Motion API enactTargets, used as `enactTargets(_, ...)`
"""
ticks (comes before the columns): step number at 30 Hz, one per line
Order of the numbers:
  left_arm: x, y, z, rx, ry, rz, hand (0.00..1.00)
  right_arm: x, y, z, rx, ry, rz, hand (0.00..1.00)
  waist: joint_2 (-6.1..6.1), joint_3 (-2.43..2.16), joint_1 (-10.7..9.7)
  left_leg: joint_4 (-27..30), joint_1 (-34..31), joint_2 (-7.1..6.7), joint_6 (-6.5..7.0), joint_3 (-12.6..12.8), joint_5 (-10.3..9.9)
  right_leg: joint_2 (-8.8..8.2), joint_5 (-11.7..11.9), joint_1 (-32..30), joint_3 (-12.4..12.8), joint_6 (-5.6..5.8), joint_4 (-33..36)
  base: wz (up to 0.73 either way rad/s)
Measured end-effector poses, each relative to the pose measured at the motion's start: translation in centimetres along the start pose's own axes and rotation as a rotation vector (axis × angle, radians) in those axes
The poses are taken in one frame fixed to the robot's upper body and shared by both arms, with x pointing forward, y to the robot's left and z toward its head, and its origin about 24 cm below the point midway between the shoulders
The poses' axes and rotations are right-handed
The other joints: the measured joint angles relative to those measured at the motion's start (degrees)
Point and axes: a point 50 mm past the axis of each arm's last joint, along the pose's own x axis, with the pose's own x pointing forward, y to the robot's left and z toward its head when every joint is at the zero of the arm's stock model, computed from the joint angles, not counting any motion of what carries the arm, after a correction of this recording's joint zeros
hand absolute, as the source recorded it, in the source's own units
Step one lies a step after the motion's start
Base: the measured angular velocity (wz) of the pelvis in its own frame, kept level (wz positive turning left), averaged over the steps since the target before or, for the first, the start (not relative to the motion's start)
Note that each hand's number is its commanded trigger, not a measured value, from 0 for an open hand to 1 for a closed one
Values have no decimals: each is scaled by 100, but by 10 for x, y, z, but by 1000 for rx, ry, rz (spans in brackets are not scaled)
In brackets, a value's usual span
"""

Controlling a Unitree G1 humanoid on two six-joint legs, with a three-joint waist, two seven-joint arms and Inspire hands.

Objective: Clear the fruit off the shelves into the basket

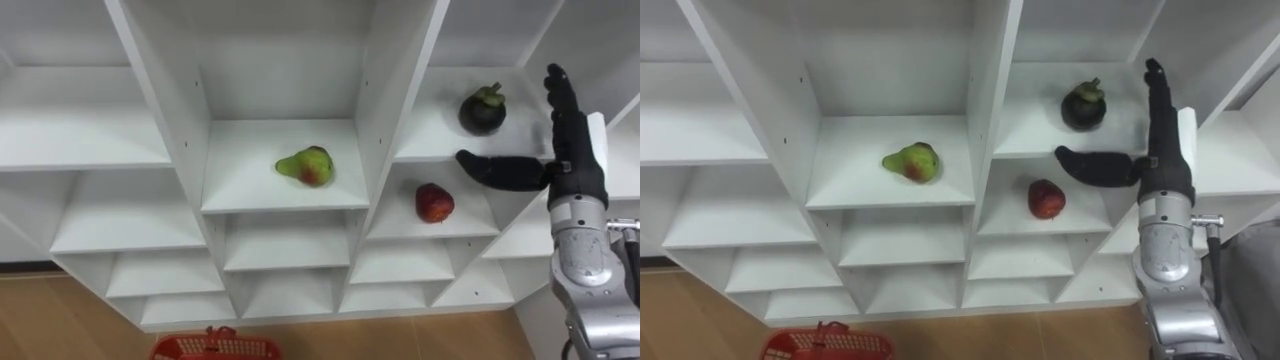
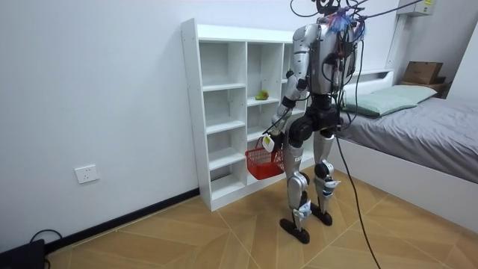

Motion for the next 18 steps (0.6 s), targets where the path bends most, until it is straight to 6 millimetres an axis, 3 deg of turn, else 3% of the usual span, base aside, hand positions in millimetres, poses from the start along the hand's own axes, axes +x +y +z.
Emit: enactTargets(18, 1, -1, 7, 49, -17, -8, 100, 6, -1, 8, 33, -18, 12, 0, 39, -25, 23, 9, -64, 6, -2, 16, 6, 3, 15, -89, 18, -4, 27, 0)
